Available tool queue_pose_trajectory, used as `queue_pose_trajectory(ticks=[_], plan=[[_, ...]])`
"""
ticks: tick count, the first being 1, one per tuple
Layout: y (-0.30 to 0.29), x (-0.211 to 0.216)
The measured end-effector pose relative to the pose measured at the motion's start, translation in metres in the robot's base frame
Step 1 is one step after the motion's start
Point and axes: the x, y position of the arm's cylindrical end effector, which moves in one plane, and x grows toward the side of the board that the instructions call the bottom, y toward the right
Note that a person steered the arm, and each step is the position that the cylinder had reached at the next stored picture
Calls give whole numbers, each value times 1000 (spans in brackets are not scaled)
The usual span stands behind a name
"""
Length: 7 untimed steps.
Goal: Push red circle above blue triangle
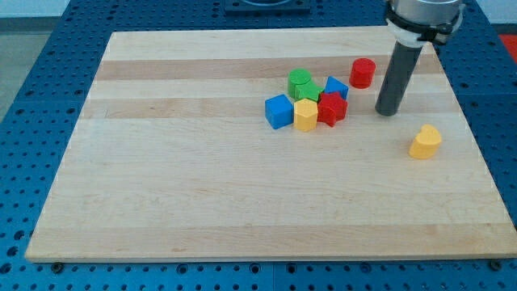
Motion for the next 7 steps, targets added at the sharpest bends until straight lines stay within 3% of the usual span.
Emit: queue_pose_trajectory(ticks=[2,4,7], plan=[[1,-35],[-4,-100],[-6,-105]])
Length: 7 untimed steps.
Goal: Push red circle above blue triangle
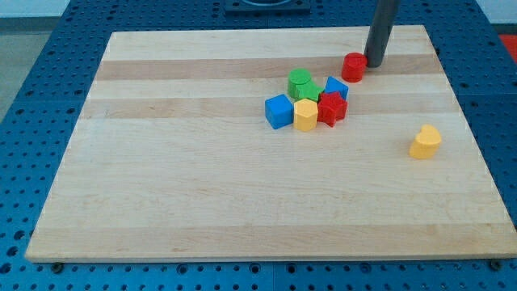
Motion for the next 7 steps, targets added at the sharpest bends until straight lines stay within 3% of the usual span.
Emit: queue_pose_trajectory(ticks=[2,4,7], plan=[[-15,23],[-32,74],[-33,85]])
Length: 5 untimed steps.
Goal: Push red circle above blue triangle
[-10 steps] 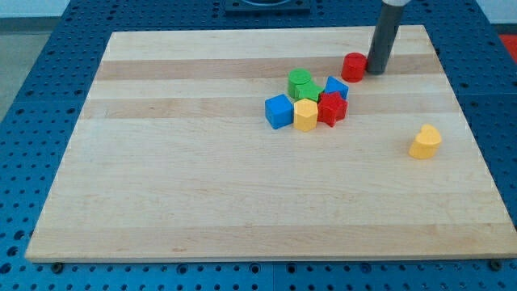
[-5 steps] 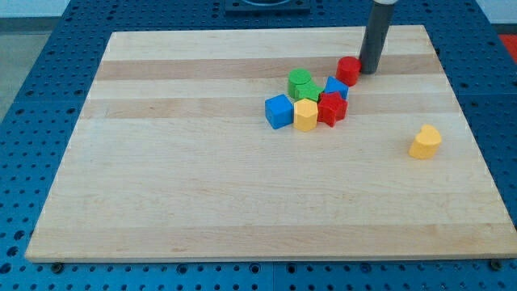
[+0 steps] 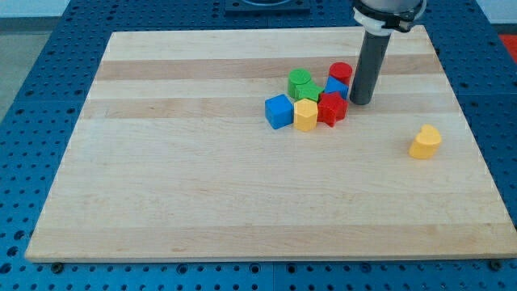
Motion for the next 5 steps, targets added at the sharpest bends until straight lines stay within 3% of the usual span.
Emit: queue_pose_trajectory(ticks=[3,5], plan=[[17,-33],[-2,-57]])
